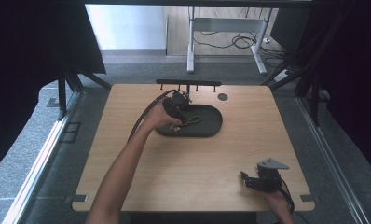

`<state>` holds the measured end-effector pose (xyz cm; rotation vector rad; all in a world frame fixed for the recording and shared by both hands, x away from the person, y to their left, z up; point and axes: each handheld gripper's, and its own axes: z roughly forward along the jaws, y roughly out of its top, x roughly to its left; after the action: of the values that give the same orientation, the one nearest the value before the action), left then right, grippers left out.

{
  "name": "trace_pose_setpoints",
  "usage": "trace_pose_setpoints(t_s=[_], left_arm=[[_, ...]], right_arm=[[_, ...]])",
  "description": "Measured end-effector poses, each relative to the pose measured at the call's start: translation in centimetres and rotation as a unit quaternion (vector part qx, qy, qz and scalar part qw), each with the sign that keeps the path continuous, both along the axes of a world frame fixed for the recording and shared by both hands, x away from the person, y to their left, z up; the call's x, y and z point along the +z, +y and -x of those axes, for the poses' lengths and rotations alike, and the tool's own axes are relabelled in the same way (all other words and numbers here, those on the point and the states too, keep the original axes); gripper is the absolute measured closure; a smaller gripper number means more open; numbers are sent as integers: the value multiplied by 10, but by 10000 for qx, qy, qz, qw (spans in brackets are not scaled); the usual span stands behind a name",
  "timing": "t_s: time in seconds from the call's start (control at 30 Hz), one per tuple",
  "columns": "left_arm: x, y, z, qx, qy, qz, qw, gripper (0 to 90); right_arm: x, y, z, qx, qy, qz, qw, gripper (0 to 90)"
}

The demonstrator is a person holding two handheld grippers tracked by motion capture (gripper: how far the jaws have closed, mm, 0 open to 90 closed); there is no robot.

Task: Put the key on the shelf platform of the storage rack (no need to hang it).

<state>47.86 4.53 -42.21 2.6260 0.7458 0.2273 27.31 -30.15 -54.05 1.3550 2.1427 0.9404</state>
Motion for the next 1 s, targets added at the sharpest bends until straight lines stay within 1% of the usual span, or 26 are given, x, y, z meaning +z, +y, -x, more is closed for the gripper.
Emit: trace_pose_setpoints(t_s=[0.07, 0.13, 0.2, 0.23, 0.4, 0.43, 0.5, 0.63, 0.77, 0.8, 0.87, 1.0], left_arm=[[5, 6, 9, 14, -5, 114, 9999, 468], [7, 11, 17, -10, -59, 163, 9998, 455], [8, 15, 26, -2, -92, 258, 9996, 449], [7, 18, 32, 12, -102, 313, 9995, 447], [6, 32, 55, 1, -161, 443, 9989, 443], [5, 35, 61, 3, -186, 452, 9988, 443], [4, 41, 71, 24, -247, 444, 9987, 444], [0, 54, 89, 35, -263, 569, 9980, 445], [-7, 65, 106, 85, -275, 549, 9981, 441], [-8, 68, 110, 115, -311, 570, 9978, 441], [-11, 77, 119, 204, -314, 742, 9965, 444], [-17, 86, 133, 316, -393, 758, 9958, 447]], right_arm=[[0, 0, 0, -1, 0, -1, 10000, 218], [0, 0, 0, 0, -1, 0, 10000, 217], [0, 0, 0, 6, -1, 1, 10000, 217], [0, 0, 0, 5, -8, 4, 10000, 217], [0, 0, 1, 41, -61, 34, 10000, 230], [0, -1, 2, 42, -98, 39, 9999, 231], [2, -2, 3, 39, -119, -35, 9999, 232], [7, -5, 5, 1, -221, -119, 9997, 235], [10, -8, 6, -15, -258, -164, 9995, 237], [11, -8, 7, -23, -265, -177, 9995, 237], [11, -9, 7, -23, -284, -187, 9994, 237], [12, -9, 7, -41, -290, -209, 9994, 240]])
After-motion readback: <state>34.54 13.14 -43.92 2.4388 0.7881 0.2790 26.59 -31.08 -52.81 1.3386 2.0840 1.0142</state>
